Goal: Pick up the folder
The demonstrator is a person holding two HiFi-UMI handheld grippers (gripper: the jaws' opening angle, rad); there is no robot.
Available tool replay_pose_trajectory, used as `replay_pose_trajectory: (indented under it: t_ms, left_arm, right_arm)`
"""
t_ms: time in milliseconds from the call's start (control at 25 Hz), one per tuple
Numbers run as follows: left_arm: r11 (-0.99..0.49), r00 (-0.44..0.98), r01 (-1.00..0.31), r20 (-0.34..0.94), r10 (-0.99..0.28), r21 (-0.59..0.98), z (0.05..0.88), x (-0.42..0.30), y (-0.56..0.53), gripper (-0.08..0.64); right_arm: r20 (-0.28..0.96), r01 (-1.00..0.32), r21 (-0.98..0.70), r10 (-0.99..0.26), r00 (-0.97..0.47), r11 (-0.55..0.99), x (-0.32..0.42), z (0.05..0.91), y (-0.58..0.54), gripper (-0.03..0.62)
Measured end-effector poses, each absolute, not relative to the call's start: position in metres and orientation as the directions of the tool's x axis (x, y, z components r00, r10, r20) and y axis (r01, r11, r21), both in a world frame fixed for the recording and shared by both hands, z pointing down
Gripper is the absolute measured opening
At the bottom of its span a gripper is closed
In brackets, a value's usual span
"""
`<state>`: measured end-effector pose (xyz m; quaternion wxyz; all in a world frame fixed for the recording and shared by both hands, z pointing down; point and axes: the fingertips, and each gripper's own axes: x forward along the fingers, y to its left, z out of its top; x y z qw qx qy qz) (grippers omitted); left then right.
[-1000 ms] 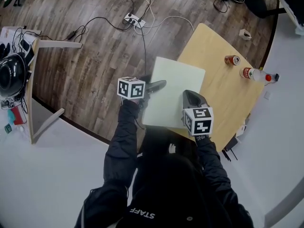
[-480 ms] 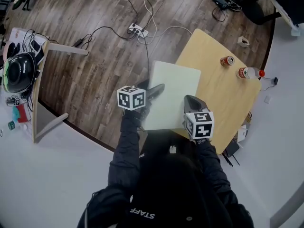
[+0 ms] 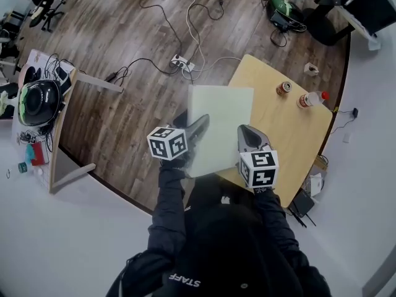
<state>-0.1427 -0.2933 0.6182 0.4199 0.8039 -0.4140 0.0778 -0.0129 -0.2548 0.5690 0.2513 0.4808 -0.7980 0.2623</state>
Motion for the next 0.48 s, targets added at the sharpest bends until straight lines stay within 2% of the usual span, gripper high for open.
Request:
replay_pose_trajectory:
  t_ms: [480]
  left_arm:
    - [-0.367,0.522,-0.828,0.343,-0.781,0.424,0.472,-0.121,-0.271,0.334]
  right_arm:
    - [0.42,-0.911,-0.077,-0.816,-0.398,0.404,0.023,0.442,-0.243,0.023]
